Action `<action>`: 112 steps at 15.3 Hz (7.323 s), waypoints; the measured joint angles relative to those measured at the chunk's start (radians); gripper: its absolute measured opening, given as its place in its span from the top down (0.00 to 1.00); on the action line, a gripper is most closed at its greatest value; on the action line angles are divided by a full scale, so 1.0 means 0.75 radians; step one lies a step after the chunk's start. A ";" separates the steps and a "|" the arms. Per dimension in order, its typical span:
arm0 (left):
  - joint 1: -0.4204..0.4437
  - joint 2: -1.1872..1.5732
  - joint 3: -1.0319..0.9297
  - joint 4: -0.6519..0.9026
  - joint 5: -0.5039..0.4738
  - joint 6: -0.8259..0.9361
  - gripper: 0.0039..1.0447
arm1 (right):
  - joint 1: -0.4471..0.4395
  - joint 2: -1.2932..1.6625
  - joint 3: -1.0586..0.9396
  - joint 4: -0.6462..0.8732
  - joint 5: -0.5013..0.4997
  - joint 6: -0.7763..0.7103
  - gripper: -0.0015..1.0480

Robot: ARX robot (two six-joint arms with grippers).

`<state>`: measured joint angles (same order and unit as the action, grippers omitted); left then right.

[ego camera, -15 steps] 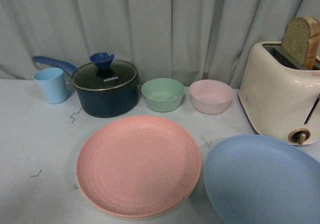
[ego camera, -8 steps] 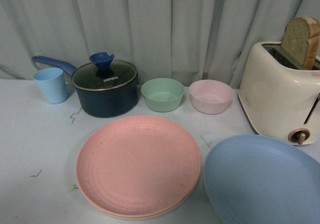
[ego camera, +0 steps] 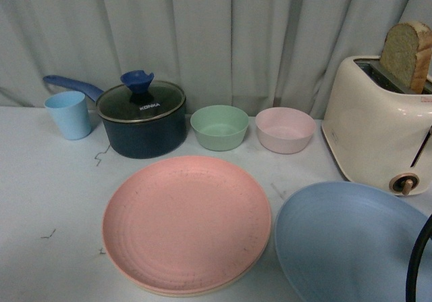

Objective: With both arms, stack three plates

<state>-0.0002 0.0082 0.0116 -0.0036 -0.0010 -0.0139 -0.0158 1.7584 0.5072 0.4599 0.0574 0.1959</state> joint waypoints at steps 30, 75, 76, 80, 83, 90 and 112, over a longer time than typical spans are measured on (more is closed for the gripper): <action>0.000 0.000 0.000 0.000 0.001 0.000 0.06 | 0.012 -0.617 -0.115 -0.251 -0.186 0.082 0.97; 0.000 0.000 0.000 0.000 0.001 0.000 0.06 | 0.711 0.282 0.599 -0.312 0.150 0.498 0.97; 0.000 0.000 0.000 0.000 0.001 0.000 0.06 | 0.710 0.293 0.599 -0.309 0.145 0.508 0.97; 0.000 0.000 0.000 0.000 0.001 0.000 0.06 | 0.709 0.302 0.594 -0.302 0.107 0.519 0.75; 0.000 0.000 0.000 0.000 0.001 0.000 0.06 | 0.690 0.244 0.554 -0.312 0.069 0.521 0.44; 0.000 0.000 0.000 0.000 0.001 0.000 0.06 | 0.637 0.085 0.507 -0.306 0.005 0.523 0.09; 0.000 0.000 0.000 0.000 0.001 0.000 0.06 | 0.111 -1.303 -0.343 0.044 0.010 -0.205 0.73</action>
<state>-0.0002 0.0082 0.0116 -0.0036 -0.0002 -0.0139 0.0677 0.7811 0.2497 0.4927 0.0647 0.0422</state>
